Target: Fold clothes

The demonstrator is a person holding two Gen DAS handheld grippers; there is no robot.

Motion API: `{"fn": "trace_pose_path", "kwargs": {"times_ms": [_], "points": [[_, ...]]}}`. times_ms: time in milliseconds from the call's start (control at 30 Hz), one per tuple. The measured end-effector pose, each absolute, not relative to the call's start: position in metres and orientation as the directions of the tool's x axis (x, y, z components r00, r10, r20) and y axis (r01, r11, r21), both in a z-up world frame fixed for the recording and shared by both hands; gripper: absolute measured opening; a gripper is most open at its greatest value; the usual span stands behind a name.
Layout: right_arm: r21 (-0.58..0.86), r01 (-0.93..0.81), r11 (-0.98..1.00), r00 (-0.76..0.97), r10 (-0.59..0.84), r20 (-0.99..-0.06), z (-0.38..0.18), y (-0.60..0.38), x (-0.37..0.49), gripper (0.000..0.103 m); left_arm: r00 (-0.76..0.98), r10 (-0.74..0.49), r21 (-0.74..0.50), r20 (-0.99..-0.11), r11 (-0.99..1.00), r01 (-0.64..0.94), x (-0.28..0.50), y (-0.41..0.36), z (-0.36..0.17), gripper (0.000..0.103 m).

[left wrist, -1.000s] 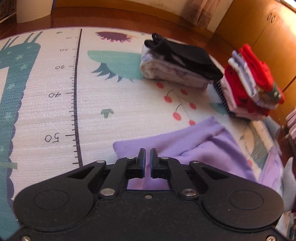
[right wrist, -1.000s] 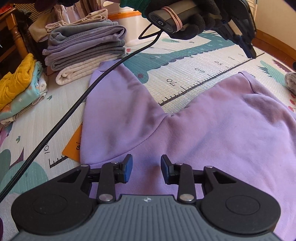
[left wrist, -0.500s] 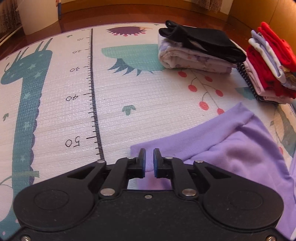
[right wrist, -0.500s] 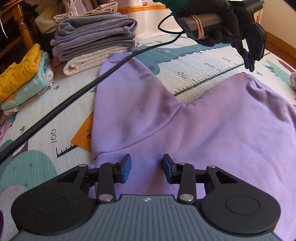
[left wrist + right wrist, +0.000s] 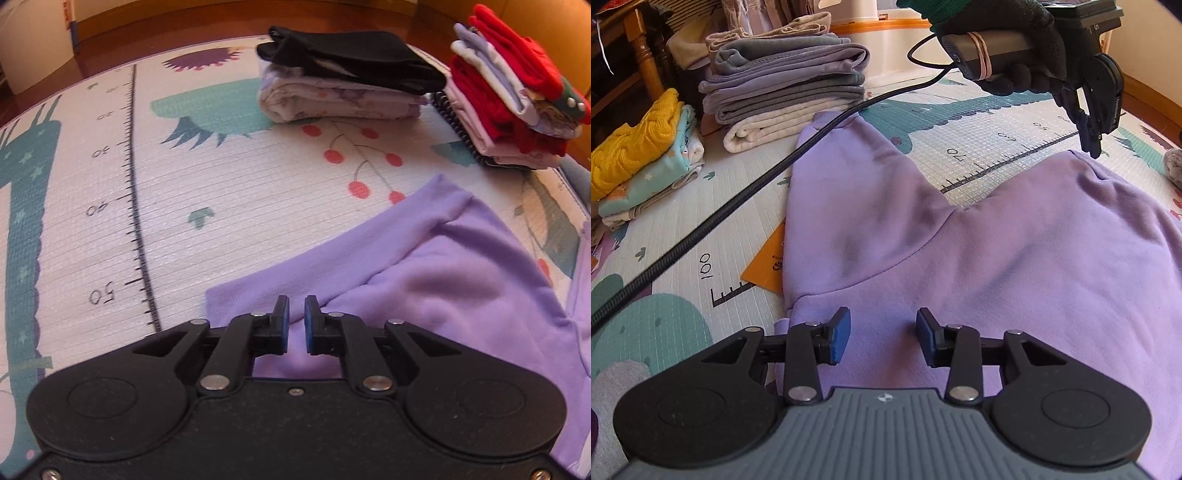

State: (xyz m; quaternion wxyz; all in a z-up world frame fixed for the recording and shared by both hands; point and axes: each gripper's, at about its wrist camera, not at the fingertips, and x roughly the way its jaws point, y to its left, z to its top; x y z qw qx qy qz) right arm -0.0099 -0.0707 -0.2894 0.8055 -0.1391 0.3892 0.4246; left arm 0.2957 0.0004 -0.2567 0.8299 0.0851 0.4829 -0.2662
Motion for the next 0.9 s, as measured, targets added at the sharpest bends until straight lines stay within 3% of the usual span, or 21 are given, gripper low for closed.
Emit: {"fn": "trace_pose_path", "kwargs": {"times_ms": [133, 267, 433, 733, 900], "points": [[0.059, -0.741, 0.669, 0.412, 0.523, -0.746, -0.284, -0.097, -0.01, 0.04, 0.341, -0.415, -0.146, -0.844, 0.788, 0.598, 0.293, -0.038, -0.262, 0.006], [0.028, -0.652, 0.758, 0.476, 0.438, -0.763, -0.287, -0.122, -0.008, 0.04, 0.334, -0.324, -0.087, -0.885, 0.82, 0.565, 0.302, -0.063, -0.293, 0.01], [0.073, -0.598, 0.798, 0.453, 0.412, -0.79, -0.297, -0.137, -0.014, 0.042, 0.367, -0.293, -0.029, -0.883, 0.813, 0.581, 0.303, -0.08, -0.284, 0.011], [0.054, -0.538, 0.841, 0.505, 0.372, -0.779, -0.288, -0.157, -0.031, 0.04, 0.373, -0.4, -0.084, -0.837, 0.768, 0.635, 0.304, -0.134, -0.255, 0.011], [0.081, -0.519, 0.851, 0.492, 0.375, -0.785, -0.298, -0.166, -0.034, 0.042, 0.336, -0.41, -0.115, -0.848, 0.76, 0.639, 0.312, -0.179, -0.273, 0.011]]}}
